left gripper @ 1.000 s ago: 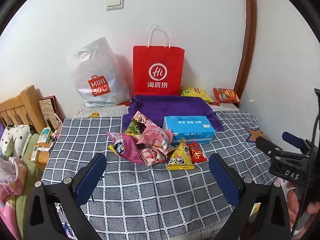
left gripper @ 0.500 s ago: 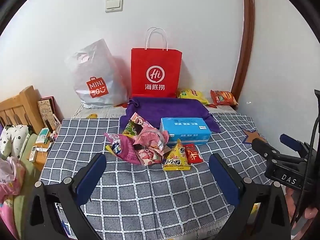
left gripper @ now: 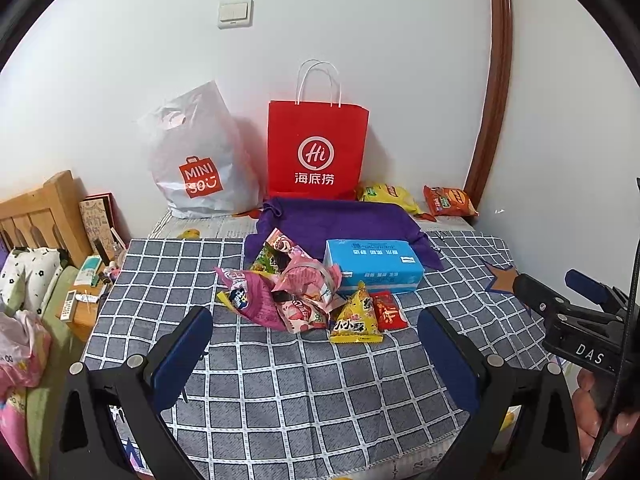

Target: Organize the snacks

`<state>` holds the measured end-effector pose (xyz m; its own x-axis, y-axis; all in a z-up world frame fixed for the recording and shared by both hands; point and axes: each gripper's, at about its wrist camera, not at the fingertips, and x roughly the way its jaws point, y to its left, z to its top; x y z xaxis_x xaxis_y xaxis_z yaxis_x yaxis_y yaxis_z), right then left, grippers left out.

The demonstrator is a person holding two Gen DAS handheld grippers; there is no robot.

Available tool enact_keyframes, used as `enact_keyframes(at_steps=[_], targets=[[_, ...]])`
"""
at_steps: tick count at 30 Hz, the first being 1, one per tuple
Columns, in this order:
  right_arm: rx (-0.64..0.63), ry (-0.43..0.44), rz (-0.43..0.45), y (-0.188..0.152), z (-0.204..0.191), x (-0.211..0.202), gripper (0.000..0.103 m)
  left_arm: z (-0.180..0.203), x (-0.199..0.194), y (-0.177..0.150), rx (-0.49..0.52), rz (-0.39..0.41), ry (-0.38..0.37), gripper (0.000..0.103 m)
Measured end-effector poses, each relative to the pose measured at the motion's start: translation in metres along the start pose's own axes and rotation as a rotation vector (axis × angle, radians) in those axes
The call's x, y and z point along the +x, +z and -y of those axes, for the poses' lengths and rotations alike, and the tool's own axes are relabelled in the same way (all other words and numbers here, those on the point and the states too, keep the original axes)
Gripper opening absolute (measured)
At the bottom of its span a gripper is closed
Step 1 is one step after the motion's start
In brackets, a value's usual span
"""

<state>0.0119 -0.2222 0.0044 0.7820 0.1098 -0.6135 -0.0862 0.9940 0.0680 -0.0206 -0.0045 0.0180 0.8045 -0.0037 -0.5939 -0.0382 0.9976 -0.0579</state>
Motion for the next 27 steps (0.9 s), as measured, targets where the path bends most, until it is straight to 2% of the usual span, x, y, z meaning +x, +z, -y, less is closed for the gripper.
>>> enact_keyframes(at_steps=[27], targets=[[-0.015, 0.018, 0.018, -0.0030, -0.0066, -0.0094, 0.103, 0.0032, -0.0071, -0.0008, 0.002, 0.026, -0.003, 0.103]])
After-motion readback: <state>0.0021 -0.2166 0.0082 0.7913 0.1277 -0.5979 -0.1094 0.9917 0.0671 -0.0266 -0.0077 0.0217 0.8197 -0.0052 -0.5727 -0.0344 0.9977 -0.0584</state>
